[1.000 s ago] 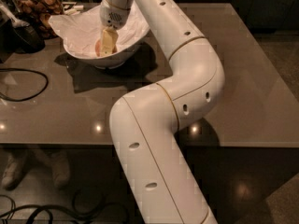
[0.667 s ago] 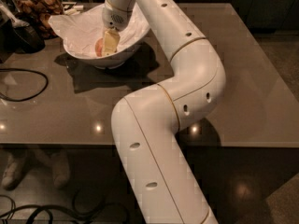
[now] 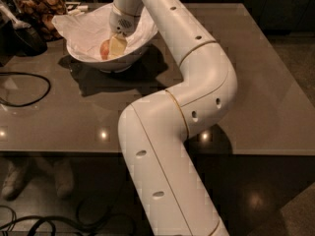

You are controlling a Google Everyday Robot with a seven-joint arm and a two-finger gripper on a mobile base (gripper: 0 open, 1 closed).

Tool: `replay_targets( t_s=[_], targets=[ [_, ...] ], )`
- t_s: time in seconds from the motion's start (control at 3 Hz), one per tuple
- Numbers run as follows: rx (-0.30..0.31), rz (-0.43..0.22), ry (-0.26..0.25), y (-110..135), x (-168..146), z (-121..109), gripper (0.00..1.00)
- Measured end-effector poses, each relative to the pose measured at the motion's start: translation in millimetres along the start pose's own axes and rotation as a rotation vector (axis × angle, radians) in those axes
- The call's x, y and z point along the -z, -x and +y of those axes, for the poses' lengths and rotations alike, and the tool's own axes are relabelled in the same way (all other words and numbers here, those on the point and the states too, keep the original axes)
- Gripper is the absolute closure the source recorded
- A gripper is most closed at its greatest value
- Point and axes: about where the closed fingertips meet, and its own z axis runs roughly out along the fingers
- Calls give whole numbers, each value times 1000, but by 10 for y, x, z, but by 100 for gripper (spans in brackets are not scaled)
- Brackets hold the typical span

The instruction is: Pick apple from white bowl

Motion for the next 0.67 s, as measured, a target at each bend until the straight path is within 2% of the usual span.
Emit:
replay_targets(
  t_s=[0.33,0.67],
  targets=[
    [0,0,0,0,-2,0,44],
    [0,0,0,0,-2,0,68]
  ],
)
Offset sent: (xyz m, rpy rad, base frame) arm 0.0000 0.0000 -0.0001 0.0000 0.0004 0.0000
